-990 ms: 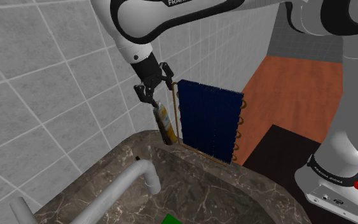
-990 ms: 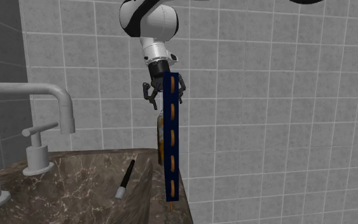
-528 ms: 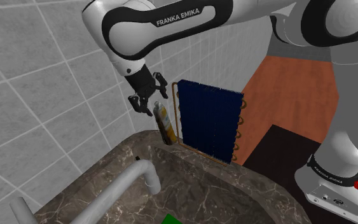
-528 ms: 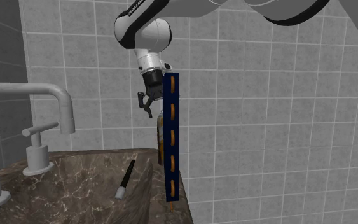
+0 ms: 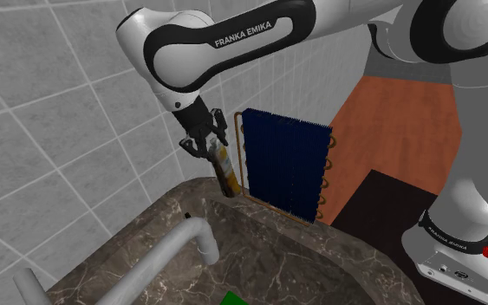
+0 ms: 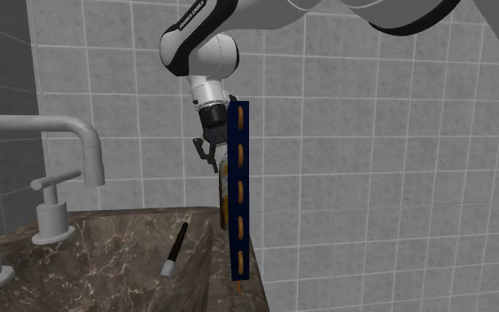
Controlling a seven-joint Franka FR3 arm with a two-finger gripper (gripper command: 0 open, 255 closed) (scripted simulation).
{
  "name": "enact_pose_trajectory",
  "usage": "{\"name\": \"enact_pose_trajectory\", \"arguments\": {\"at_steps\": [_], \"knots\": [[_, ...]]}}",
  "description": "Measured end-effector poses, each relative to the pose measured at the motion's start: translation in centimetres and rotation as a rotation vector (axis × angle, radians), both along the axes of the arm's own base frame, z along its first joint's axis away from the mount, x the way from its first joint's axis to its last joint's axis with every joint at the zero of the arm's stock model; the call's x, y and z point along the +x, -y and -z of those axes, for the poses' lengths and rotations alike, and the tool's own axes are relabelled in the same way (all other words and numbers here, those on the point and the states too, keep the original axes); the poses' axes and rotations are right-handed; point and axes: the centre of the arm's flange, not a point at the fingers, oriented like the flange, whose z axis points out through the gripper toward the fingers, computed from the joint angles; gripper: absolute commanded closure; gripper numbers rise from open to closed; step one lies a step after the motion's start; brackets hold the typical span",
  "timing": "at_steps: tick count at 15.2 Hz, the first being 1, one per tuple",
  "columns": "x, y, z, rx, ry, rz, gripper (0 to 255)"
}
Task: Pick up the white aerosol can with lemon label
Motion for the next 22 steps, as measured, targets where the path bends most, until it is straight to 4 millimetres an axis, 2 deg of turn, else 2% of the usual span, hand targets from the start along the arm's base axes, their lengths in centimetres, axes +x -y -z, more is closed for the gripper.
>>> {"name": "enact_pose_trajectory", "arguments": {"at_steps": [8, 22], "knots": [[0.0, 0.0, -0.5, 0.000, -0.001, 0.000, 255], [0.0, 0.0, -7.6, -0.001, -0.002, 0.000, 255]]}}
